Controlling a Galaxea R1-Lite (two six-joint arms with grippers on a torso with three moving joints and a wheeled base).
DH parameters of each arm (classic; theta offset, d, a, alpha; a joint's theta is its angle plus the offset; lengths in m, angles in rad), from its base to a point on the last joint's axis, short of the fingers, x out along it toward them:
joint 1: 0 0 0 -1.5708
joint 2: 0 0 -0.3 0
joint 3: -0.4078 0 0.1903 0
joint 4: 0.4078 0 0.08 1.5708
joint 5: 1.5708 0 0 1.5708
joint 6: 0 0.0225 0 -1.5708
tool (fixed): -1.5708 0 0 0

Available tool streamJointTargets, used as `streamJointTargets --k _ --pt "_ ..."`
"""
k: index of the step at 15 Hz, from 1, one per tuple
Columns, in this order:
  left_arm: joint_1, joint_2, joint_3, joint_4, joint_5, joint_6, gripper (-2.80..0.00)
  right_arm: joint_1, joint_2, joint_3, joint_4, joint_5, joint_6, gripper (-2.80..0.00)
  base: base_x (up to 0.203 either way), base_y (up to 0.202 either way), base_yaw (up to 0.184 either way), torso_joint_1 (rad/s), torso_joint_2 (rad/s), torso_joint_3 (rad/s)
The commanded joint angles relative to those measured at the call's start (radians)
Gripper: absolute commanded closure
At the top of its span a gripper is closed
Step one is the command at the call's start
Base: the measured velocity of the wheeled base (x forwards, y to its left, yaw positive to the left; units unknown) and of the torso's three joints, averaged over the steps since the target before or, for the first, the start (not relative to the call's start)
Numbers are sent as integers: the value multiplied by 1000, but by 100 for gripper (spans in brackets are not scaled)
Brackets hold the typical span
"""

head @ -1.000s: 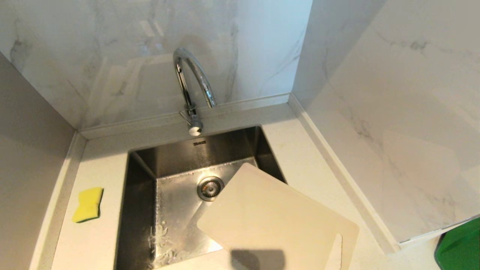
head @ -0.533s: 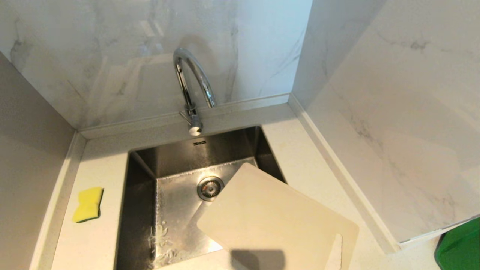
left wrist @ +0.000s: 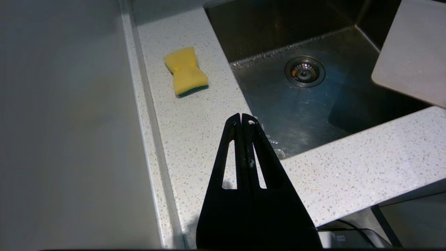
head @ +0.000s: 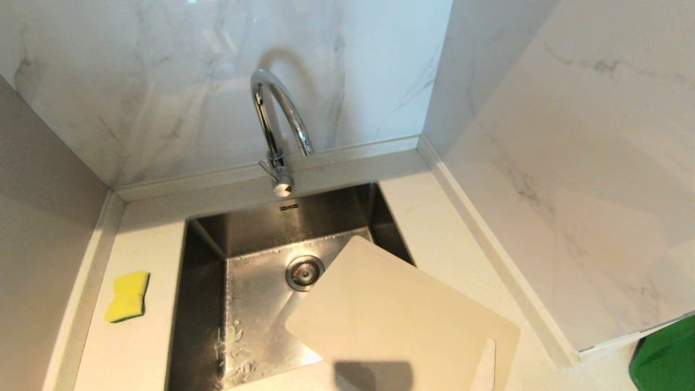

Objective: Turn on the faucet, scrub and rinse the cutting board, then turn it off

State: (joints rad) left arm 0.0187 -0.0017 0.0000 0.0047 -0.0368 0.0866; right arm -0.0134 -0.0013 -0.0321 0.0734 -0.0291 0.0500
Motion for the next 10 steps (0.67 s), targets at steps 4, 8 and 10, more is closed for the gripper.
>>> streamJointTargets --k 4,8,10 --pt "0 -3 3 0 0 1 0 0 1 0 0 0 1 0 0 0 0 0 0 0" --pt "0 -3 3 0 0 1 0 0 1 0 0 0 -2 0 0 0 0 0 0 0" --pt "1 -3 3 0 0 1 0 0 1 0 0 0 -1 0 0 0 0 0 0 0"
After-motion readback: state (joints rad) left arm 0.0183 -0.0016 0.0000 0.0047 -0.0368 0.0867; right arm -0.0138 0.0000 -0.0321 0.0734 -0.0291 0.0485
